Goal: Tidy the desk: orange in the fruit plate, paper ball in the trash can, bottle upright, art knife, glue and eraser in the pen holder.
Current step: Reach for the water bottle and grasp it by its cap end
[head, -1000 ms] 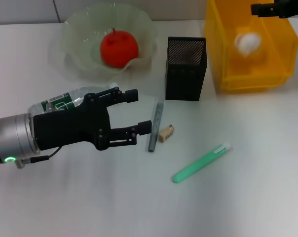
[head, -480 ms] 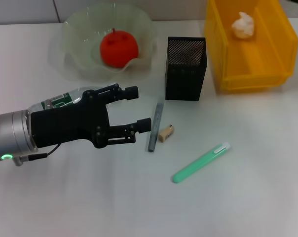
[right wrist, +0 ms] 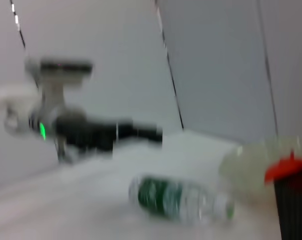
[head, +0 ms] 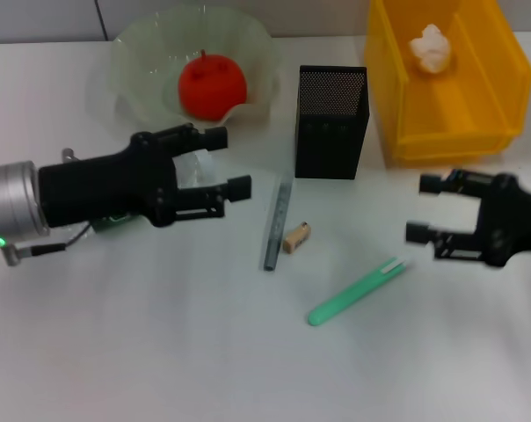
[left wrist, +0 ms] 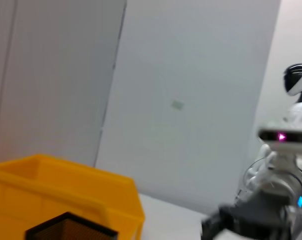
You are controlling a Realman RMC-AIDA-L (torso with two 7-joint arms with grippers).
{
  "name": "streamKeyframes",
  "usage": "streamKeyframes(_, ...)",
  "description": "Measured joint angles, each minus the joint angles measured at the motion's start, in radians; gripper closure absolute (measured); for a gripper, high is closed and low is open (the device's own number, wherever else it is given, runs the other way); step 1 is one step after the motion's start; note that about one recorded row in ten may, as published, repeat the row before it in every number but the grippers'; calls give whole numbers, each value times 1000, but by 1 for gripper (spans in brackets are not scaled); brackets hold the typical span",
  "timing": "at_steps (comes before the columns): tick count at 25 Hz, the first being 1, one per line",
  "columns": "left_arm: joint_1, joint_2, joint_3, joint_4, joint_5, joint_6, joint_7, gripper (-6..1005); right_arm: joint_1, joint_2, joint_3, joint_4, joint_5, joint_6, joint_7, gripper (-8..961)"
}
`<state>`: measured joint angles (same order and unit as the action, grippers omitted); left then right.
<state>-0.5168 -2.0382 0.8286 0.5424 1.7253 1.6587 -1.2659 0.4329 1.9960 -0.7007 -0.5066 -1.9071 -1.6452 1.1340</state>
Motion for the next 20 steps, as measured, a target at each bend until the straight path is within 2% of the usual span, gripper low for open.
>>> streamKeyframes(1, 0, 0, 0, 0, 0, 0, 0, 156, 0, 0, 0, 0, 0, 0, 0, 177)
streamKeyframes(2, 0, 4, 0, 10, 0, -1, -14, 156, -3, 11, -1, -1, -20, 21, -13, 177)
streamKeyframes(5, -2, 25, 4, 76, 12, -32, -98, 155, -11, 26, 4, 4, -45, 51, -39, 177)
streamKeyframes(6, -2, 25, 4, 76, 12, -32, -98, 155, -11, 26, 4, 4, -45, 51, -39, 177)
streamKeyframes(10, -34, 38, 38, 237, 102, -76, -281, 155, -20, 29, 7, 4, -47, 56, -47, 177)
streamKeyframes(11, -34, 38, 38, 237, 102, -76, -281, 155, -20, 30, 7, 5, -48, 61, -47, 177)
streamKeyframes(12, -65, 35, 42, 316, 186, -87, -362, 156, -21, 30, 7, 6, -49, 67, -47, 177)
streamKeyframes(15, -65, 35, 42, 316, 186, -87, -362, 156, -21, 30, 8, 8, -54, 77, -48, 177)
streamKeyframes(16, -150, 15, 44, 476, 414, -97, -535, 156, -21, 30, 7, 8, -56, 78, -48, 177)
streamKeyframes(17, -199, 4, 47, 519, 531, -98, -599, 156, -21, 30, 7, 9, -57, 78, -48, 177)
streamKeyframes(18, -199, 4, 47, 519, 531, -98, -599, 156, -21, 30, 8, 9, -58, 78, -48, 177)
streamKeyframes(20, -289, -18, 54, 545, 740, -101, -681, 156, -21, 30, 7, 10, -58, 79, -48, 177)
